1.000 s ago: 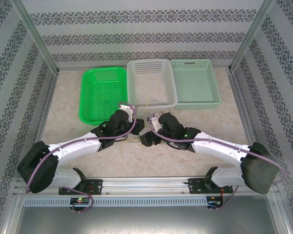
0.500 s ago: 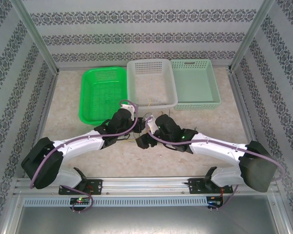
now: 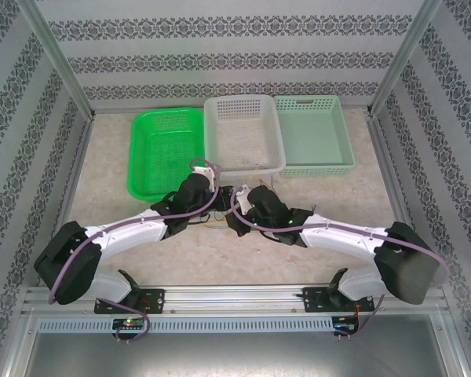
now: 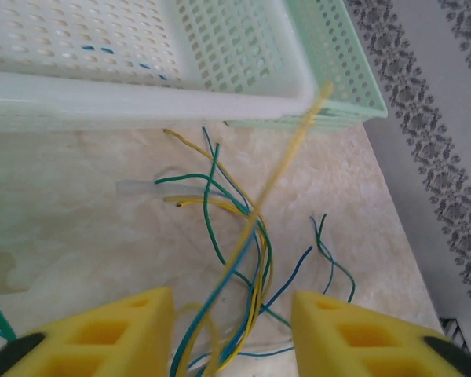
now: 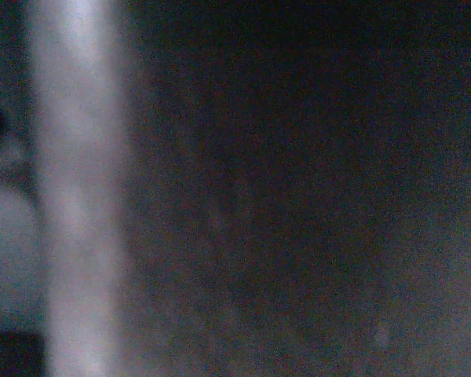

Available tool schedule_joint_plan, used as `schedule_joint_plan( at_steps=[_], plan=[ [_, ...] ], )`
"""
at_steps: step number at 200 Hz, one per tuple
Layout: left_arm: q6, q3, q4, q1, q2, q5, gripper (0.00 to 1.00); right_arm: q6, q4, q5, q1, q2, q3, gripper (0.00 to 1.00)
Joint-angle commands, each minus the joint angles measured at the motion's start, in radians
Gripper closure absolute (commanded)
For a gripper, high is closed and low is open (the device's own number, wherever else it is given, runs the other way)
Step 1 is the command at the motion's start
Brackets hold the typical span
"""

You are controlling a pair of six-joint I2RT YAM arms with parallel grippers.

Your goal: Untangle the cables

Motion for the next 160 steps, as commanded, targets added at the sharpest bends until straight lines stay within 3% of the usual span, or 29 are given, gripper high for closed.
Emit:
schedule_joint_plan(
  at_steps=[1,14,66,160],
  plan=[
    [0.015,0.001,0.000,-0.001,-0.068,-0.022,0.31,0.003,-0.011,0.040,0.005,-0.069,-0.043,0.90],
    [0.025,-0.010,-0.016,0.001,-0.098,-0.042,0.19,0.006,-0.017,0.043,-0.003,-0.097,-0.063,0.90],
    [0.077,-0.028,-0.097,-0.001,-0.167,-0.001,0.17,0.022,-0.013,0.019,-0.028,-0.132,-0.100,0.92],
    [0.026,-0.061,-0.071,-0.001,-0.078,0.111,0.36,0.060,0.041,0.043,-0.061,-0.229,-0.176,0.92]
  ],
)
